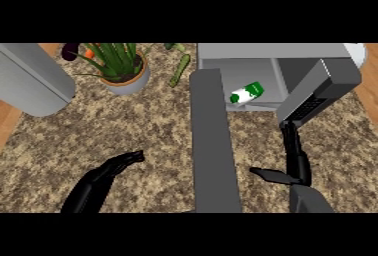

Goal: Pick up the milk, place it into the microwave and close the microwave

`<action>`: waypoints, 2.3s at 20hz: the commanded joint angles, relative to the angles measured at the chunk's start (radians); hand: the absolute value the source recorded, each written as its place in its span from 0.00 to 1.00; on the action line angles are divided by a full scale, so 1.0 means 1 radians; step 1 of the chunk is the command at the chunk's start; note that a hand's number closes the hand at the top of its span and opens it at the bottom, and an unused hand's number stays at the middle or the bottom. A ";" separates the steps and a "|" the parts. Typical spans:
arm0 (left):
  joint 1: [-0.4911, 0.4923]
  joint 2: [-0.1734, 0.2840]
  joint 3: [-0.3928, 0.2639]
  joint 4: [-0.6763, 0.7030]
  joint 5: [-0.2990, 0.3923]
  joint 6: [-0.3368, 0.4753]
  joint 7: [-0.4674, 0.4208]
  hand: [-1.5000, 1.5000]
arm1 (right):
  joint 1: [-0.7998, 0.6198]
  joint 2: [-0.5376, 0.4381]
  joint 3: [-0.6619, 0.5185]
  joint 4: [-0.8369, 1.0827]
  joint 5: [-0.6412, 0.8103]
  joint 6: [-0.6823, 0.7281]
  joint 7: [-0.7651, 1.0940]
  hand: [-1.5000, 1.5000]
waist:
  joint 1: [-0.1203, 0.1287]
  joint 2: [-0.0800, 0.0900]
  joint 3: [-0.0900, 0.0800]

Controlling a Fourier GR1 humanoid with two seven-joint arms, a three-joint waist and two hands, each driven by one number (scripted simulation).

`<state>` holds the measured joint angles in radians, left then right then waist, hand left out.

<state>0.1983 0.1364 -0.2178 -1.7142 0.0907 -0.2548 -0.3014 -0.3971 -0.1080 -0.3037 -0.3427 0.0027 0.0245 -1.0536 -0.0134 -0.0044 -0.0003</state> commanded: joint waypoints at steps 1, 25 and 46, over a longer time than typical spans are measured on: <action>-0.028 0.023 -0.018 0.040 -0.042 -0.017 0.024 1.00 | 0.140 0.015 0.026 -0.093 -0.018 0.140 -0.115 0.00 | -0.010 -0.002 -0.001; -0.352 -0.134 -0.445 0.566 -0.341 0.185 -0.070 1.00 | 0.769 -0.022 0.147 -1.170 -0.201 0.256 0.288 0.00 | -0.008 0.005 -0.001; -0.782 -0.136 -0.700 0.672 0.207 0.680 -0.023 1.00 | 0.845 -0.122 0.183 -1.520 -0.325 0.387 0.477 0.00 | -0.185 0.043 -0.011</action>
<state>-0.5512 0.0107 -0.9648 -1.0027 0.2042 0.3642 -0.2771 0.4508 -0.2199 -0.1215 -1.8430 -0.3102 0.3963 -0.5814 -0.1668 0.0282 -0.0070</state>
